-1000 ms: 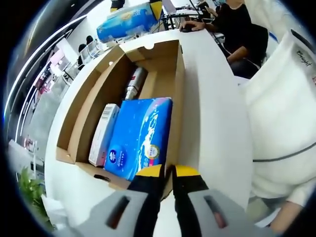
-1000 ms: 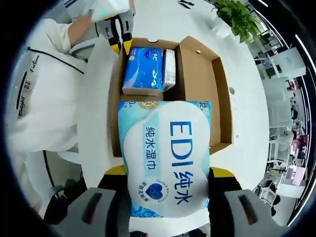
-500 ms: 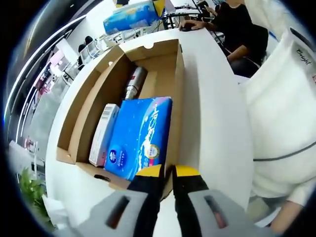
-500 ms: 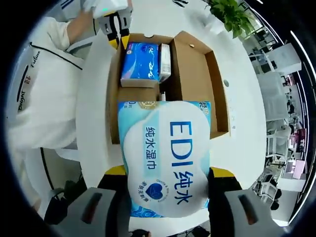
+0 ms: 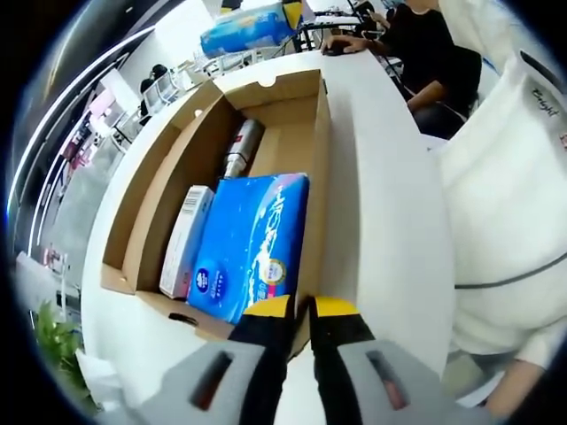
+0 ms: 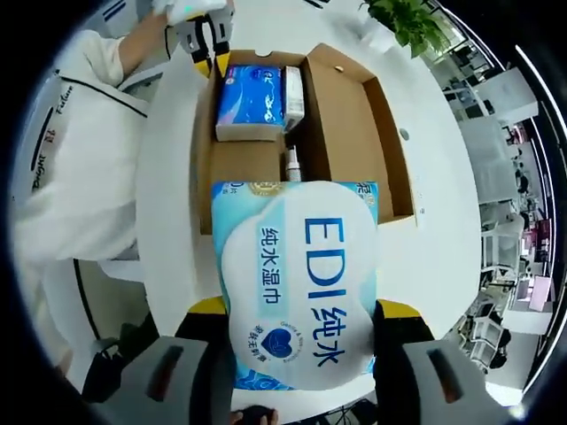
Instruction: Operate the shoe box by opening the lid, removing the specified soft item, and placing it in the target area until the item is outside and the box remains undamaged.
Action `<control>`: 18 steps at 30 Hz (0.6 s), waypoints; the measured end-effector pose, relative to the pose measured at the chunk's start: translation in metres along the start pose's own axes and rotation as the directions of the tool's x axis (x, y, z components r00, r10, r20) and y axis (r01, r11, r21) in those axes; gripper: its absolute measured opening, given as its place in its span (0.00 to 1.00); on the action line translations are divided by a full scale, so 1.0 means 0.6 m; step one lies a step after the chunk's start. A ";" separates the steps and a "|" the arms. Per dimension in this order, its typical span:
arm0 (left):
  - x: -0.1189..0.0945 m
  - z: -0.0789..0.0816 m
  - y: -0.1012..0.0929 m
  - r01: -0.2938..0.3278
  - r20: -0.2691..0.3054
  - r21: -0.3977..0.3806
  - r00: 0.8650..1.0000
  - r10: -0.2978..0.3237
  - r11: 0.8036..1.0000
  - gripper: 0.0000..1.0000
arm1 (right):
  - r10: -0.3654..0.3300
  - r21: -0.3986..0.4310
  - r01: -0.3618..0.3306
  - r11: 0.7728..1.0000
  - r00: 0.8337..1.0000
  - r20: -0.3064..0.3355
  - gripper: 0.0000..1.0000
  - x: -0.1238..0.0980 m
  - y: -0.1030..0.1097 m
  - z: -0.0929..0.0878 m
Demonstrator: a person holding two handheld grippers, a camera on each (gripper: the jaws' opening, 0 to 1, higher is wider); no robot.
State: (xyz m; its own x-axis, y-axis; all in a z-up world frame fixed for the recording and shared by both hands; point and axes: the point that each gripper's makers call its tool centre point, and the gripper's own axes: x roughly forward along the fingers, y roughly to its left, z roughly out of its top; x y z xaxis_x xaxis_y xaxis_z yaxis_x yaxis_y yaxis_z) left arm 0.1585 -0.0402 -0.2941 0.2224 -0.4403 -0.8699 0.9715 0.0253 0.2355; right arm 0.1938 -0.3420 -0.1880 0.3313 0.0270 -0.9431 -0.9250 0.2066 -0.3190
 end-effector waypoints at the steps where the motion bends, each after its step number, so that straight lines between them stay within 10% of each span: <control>1: 0.000 0.000 0.000 0.001 0.000 0.007 1.000 -0.001 1.000 0.07 | 0.000 -0.002 0.000 1.000 1.000 0.003 0.61 0.000 -0.002 -0.003; 18: 0.001 0.000 -0.002 0.007 0.003 0.003 1.000 -0.007 1.000 0.07 | -0.016 -0.012 0.016 1.000 1.000 -0.015 0.61 0.018 -0.005 -0.033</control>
State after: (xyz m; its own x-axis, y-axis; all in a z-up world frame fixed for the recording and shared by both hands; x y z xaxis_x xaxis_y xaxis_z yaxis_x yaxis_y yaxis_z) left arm 0.1576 -0.0405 -0.2950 0.2157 -0.4436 -0.8699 0.9728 0.0200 0.2310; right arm 0.1962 -0.3618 -0.1989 0.3430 0.0091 -0.9393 -0.9218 0.1955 -0.3347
